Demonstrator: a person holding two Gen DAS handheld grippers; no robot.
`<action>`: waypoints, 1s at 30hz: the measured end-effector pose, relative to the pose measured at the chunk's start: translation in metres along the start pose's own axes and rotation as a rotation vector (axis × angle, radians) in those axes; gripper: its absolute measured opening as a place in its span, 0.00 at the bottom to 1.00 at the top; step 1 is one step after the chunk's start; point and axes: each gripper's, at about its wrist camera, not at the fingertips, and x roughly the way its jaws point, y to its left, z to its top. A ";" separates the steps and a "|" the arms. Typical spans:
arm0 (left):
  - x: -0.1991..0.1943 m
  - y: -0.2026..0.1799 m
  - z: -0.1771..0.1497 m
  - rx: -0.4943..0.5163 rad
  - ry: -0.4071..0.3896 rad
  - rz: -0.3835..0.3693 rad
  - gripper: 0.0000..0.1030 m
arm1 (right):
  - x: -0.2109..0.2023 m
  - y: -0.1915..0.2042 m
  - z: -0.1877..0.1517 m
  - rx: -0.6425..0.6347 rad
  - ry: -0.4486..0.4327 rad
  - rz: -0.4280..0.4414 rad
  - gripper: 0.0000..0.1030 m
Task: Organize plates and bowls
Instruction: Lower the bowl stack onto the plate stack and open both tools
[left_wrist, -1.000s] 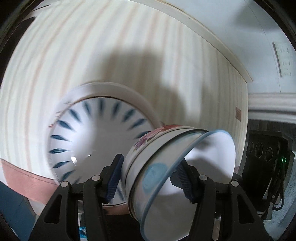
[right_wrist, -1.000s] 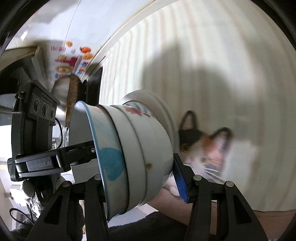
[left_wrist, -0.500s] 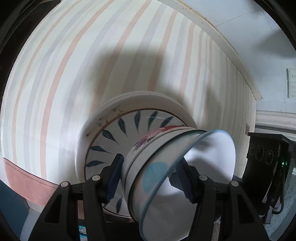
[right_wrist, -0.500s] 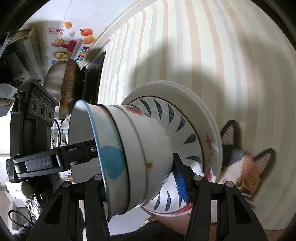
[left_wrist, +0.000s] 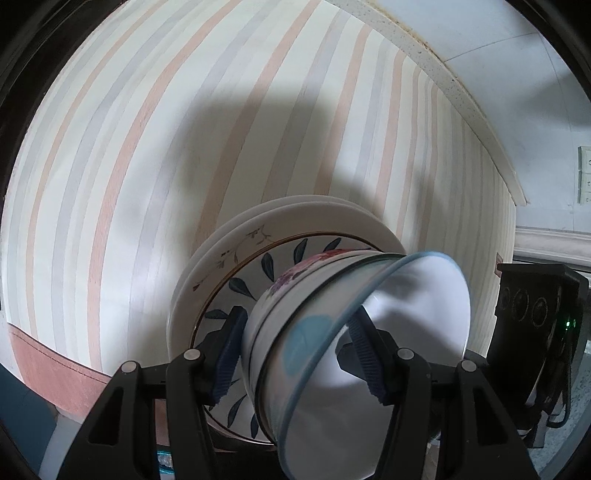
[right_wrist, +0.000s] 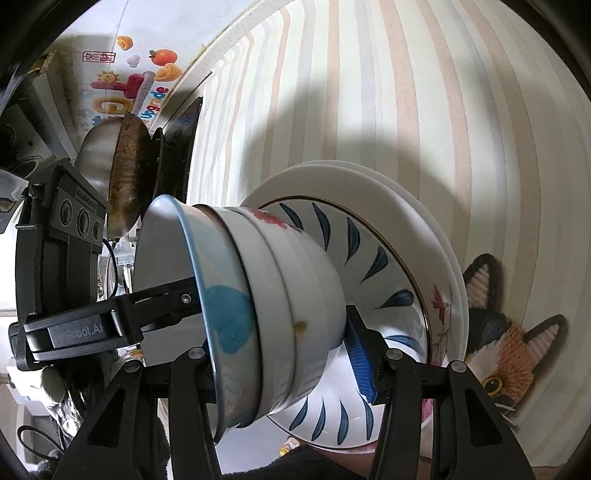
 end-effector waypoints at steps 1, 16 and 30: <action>0.000 -0.001 0.000 0.000 -0.001 0.001 0.53 | -0.001 -0.001 0.000 -0.001 0.002 -0.003 0.52; -0.028 -0.014 -0.019 0.061 -0.102 0.148 0.53 | -0.020 0.012 -0.006 -0.034 -0.023 -0.102 0.53; -0.101 -0.025 -0.083 0.209 -0.333 0.290 0.85 | -0.095 0.076 -0.064 -0.097 -0.260 -0.404 0.87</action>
